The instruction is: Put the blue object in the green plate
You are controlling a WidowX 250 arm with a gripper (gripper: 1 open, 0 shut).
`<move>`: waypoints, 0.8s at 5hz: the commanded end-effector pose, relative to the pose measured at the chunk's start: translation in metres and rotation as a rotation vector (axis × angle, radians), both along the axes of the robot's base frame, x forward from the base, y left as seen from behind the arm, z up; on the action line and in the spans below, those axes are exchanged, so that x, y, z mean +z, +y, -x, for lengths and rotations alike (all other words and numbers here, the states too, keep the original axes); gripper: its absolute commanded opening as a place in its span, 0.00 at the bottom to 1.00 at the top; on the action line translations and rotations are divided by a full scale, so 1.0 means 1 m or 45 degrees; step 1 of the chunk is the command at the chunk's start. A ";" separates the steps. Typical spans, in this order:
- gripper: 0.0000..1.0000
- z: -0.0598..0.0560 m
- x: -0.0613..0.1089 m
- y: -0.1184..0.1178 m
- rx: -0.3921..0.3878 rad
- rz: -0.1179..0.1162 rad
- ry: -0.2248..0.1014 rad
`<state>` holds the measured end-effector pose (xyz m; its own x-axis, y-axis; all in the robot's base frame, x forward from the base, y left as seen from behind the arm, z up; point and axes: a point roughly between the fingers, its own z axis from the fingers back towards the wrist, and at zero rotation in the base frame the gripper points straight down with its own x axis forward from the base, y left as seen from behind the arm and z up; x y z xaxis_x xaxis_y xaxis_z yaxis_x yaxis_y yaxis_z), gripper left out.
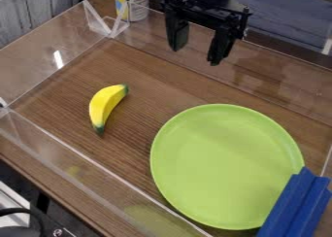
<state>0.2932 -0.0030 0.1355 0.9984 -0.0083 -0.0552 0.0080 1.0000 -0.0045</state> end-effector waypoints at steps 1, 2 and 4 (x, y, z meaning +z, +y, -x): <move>1.00 0.003 -0.010 -0.003 -0.006 0.004 0.034; 1.00 0.023 -0.017 -0.031 -0.072 0.031 0.046; 1.00 0.053 -0.031 -0.090 -0.215 0.060 0.012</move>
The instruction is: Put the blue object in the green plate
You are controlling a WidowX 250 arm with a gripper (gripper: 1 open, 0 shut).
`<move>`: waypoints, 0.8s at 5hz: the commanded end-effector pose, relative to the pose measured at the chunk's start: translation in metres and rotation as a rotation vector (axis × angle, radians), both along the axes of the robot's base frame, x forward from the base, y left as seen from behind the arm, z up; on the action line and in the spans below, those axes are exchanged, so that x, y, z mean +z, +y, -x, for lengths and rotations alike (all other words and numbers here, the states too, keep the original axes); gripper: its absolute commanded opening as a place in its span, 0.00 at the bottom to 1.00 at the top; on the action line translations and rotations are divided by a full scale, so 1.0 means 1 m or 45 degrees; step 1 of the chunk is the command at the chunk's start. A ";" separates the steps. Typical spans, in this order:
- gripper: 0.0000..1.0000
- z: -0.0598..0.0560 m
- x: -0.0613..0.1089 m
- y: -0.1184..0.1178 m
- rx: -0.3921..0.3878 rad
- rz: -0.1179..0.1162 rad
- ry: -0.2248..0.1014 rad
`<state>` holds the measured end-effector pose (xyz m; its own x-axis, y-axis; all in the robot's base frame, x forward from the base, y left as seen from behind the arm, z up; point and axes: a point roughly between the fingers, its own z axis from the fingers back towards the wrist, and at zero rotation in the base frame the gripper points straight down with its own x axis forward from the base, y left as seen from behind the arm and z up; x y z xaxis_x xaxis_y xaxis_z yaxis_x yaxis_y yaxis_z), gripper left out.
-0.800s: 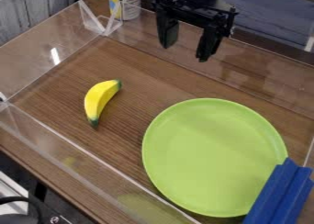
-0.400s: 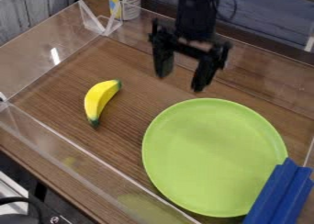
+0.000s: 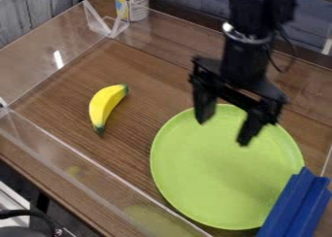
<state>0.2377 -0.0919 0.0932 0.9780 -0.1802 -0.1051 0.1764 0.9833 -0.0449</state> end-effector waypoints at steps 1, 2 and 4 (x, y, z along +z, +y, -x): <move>1.00 0.004 0.001 -0.032 -0.043 0.040 -0.061; 1.00 0.012 -0.013 -0.056 -0.079 0.056 -0.054; 1.00 0.015 -0.037 -0.066 -0.147 0.076 -0.049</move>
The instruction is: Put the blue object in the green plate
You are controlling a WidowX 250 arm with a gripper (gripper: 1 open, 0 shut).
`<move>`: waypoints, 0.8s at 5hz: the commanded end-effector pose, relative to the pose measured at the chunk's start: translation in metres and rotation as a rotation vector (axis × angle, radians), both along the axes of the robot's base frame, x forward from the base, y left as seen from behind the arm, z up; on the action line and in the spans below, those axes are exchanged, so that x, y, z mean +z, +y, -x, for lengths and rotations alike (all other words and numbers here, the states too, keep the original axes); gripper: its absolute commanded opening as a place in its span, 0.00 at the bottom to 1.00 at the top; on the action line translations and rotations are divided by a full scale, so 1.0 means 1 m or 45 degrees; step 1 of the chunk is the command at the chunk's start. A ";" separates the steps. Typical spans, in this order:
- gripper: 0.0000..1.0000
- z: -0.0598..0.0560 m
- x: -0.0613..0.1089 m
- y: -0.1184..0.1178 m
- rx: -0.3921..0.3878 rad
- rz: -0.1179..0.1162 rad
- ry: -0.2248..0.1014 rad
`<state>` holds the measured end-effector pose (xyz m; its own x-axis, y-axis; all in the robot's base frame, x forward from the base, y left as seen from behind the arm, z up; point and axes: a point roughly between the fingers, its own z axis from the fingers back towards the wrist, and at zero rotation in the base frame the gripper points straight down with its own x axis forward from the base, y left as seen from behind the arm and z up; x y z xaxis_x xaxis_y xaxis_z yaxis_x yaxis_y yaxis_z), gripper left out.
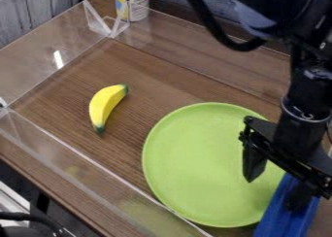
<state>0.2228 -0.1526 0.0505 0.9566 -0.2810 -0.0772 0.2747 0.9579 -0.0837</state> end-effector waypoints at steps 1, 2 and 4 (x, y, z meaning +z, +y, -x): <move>1.00 0.000 0.000 -0.005 -0.037 0.027 -0.020; 0.00 -0.001 -0.003 -0.002 -0.037 0.029 -0.021; 0.00 -0.003 -0.004 -0.001 -0.054 0.051 -0.024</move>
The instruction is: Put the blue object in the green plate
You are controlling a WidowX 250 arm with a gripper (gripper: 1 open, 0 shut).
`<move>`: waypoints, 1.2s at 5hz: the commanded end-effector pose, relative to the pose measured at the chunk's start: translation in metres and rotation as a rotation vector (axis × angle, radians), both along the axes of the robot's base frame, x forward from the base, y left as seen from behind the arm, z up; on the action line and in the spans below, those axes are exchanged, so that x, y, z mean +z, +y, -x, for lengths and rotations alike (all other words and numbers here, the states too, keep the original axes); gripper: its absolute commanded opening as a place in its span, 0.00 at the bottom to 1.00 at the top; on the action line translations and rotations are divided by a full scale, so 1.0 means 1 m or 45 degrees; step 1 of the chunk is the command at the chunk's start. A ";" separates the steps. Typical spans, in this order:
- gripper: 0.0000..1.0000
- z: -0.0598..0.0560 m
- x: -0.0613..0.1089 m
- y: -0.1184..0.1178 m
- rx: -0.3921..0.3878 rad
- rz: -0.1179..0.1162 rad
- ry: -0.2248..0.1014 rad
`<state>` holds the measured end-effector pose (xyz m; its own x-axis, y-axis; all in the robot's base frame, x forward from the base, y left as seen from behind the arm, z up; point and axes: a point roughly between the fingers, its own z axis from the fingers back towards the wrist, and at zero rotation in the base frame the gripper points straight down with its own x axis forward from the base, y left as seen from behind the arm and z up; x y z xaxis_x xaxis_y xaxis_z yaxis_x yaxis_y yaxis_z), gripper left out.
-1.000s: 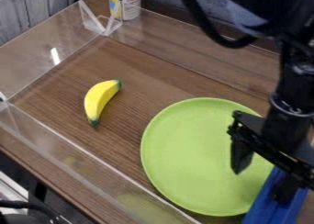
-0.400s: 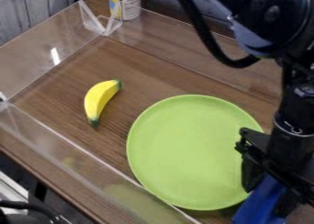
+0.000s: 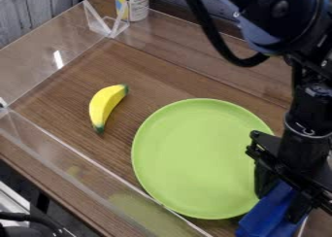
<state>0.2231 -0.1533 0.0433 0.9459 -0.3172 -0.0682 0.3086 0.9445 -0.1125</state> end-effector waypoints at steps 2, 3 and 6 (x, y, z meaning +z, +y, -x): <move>0.00 -0.004 0.002 0.000 -0.021 0.035 -0.025; 0.00 -0.005 0.001 0.000 -0.029 0.046 -0.026; 0.00 -0.008 -0.003 0.000 -0.054 0.079 -0.026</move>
<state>0.2281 -0.1530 0.0404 0.9348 -0.3520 -0.0468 0.3402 0.9257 -0.1653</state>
